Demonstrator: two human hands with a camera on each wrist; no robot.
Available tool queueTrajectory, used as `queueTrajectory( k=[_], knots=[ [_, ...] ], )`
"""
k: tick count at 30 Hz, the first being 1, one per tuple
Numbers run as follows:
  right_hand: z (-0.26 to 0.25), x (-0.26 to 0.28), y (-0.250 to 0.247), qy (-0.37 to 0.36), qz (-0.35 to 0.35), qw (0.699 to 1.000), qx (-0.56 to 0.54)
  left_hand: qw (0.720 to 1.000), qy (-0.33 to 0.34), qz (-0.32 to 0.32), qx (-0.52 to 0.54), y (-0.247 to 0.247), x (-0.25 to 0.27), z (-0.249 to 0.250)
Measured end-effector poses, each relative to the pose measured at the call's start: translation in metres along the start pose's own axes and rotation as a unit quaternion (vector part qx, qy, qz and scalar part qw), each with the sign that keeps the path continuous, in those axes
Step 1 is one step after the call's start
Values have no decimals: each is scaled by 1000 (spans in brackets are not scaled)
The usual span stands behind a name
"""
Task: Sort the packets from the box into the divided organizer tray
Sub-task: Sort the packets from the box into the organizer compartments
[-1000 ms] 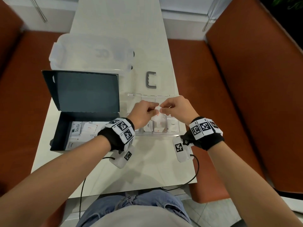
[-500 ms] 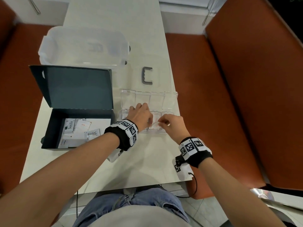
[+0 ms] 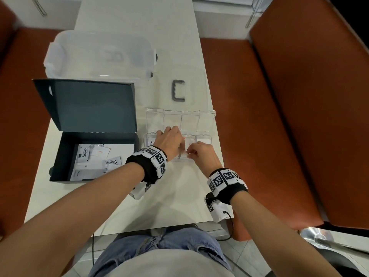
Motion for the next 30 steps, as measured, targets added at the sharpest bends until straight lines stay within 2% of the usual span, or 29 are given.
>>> queueTrajectory(
  k=[18,24,30],
  knots=[
    [-10,-9,-8,-11,-26,998,61,999,16,6,38,-9,9,-3],
    [-26,-7,-59,-27,82,996,16,990,18,38,135,-42,30,-17],
    [-96,-19,-106,-92,155,982,-53,964,26,46,260,-86,62,-55]
  ],
)
Point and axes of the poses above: each hand's wrist, its own x-axis away from the middle knuckle, its own y-axis out of the palm, z = x × y, the point moved 3 cm from there along -x, towards the middle knuckle
